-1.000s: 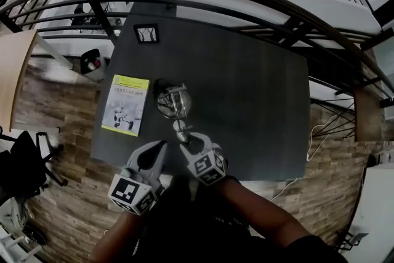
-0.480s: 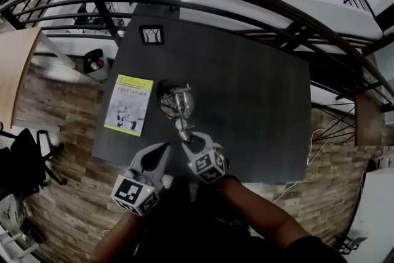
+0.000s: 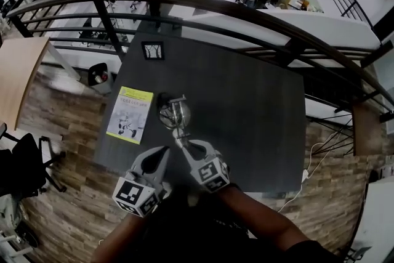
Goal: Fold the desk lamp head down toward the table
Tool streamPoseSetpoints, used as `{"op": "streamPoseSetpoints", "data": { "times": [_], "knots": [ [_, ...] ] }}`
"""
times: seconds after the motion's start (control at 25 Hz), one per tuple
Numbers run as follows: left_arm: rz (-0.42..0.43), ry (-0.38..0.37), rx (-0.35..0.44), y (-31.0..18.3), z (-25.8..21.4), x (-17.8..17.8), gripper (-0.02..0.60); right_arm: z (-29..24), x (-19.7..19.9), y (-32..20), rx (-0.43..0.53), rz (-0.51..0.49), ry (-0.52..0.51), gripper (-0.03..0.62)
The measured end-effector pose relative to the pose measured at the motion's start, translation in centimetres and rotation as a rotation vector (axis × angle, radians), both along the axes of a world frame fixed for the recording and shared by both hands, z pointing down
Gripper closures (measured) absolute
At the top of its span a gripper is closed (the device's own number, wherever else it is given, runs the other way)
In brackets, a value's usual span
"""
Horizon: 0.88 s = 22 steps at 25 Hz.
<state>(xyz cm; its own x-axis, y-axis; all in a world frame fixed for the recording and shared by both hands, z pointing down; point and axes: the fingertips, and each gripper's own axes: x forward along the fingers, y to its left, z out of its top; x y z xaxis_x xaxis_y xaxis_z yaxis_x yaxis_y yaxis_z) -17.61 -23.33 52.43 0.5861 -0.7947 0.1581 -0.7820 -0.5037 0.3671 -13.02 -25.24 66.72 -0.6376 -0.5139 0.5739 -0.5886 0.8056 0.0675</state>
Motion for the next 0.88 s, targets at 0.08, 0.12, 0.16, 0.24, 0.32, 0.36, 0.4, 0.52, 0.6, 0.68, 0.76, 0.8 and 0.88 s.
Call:
{"op": "streamPoseSetpoints", "data": {
  "times": [0.08,0.12,0.16,0.24,0.32,0.36,0.4,0.52,0.6,0.68,0.76,0.8,0.88],
  "knots": [
    [-0.018,-0.004,0.024,0.0,-1.0,0.4,0.580,-2.7,0.5,-0.1,0.035,0.001,-0.067,0.553],
    [-0.025,-0.007,0.034,0.2,-1.5,0.8,0.580,-4.3,0.9,0.1,0.045,0.003,-0.098,0.570],
    [-0.031,-0.011,0.044,0.3,-2.0,1.2,0.580,-5.9,1.2,0.3,0.050,0.004,-0.131,0.589],
    [-0.042,-0.020,0.061,0.8,-2.9,2.2,0.580,-9.1,2.0,1.0,0.047,0.000,-0.209,0.589],
    [-0.067,-0.023,0.081,1.5,-4.2,3.3,0.580,-11.9,2.9,2.1,0.038,-0.014,-0.282,0.591],
    [-0.085,-0.022,0.092,1.9,-4.9,3.8,0.580,-13.1,3.4,2.7,0.036,-0.027,-0.311,0.591],
    [-0.104,-0.022,0.103,2.3,-5.6,4.3,0.580,-14.2,4.0,3.3,0.037,-0.045,-0.333,0.591],
    [-0.143,-0.023,0.124,3.6,-6.9,5.9,0.580,-16.9,5.5,5.0,0.061,-0.105,-0.370,0.591],
    [-0.153,-0.036,0.140,5.0,-7.7,7.6,0.580,-18.4,6.7,6.2,0.078,-0.132,-0.396,0.591],
    [-0.170,-0.046,0.155,6.5,-8.5,9.2,0.580,-19.5,8.0,7.4,0.087,-0.155,-0.423,0.591],
    [-0.190,-0.053,0.165,8.1,-8.9,10.7,0.580,-19.9,9.4,8.7,0.090,-0.178,-0.437,0.591],
    [-0.200,-0.057,0.169,9.0,-9.0,11.4,0.580,-20.0,10.1,9.4,0.091,-0.189,-0.442,0.591],
    [-0.220,-0.061,0.175,10.9,-9.3,12.6,0.580,-20.3,11.3,11.1,0.095,-0.211,-0.453,0.591]
  ]
}}
